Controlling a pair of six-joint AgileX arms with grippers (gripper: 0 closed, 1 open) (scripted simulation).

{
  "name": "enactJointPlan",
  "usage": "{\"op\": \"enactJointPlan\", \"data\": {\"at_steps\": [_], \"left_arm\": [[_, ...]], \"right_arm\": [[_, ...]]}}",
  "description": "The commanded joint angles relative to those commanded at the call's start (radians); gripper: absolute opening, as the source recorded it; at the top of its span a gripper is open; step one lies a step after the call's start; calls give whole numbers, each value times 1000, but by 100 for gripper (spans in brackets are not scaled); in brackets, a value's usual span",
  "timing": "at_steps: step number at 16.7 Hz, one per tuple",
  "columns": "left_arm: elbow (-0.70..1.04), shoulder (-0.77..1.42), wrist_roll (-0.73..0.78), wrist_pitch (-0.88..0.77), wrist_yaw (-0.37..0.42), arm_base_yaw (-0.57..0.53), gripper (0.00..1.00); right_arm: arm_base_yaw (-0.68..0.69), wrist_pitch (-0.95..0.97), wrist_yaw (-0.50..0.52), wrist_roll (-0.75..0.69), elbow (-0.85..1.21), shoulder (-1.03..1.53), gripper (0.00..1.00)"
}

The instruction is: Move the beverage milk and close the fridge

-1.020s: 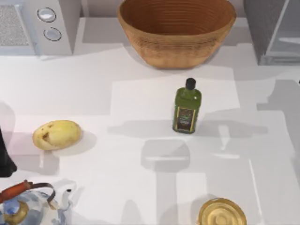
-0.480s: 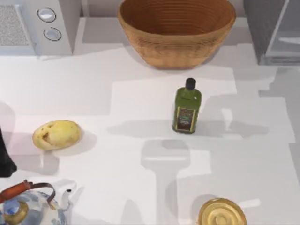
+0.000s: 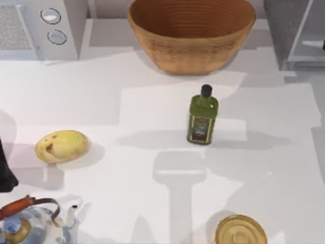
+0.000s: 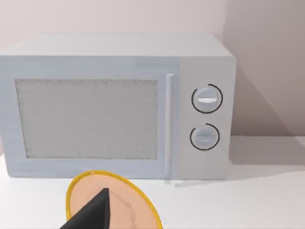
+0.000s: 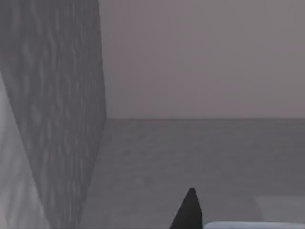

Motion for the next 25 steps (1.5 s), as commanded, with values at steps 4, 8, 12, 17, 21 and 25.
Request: {"op": "enactJointPlan", "data": {"at_steps": [4, 8, 12, 17, 21, 25], "left_arm": [[0, 0, 0, 0, 0, 0, 100], [0, 0, 0, 0, 0, 0, 100], [0, 0, 0, 0, 0, 0, 100], [0, 0, 0, 0, 0, 0, 100], [0, 0, 0, 0, 0, 0, 100], [0, 0, 0, 0, 0, 0, 100]], "right_arm": [[-32, -38, -41, -7, 150, 122, 0], [-64, -87, -89, -8, 346, 263, 0], [-98, -127, -102, -16, 408, 325, 0], [-95, -125, -101, -15, 406, 323, 0], [-98, -127, -102, -16, 408, 325, 0], [-98, -127, -102, -16, 408, 325, 23]]}}
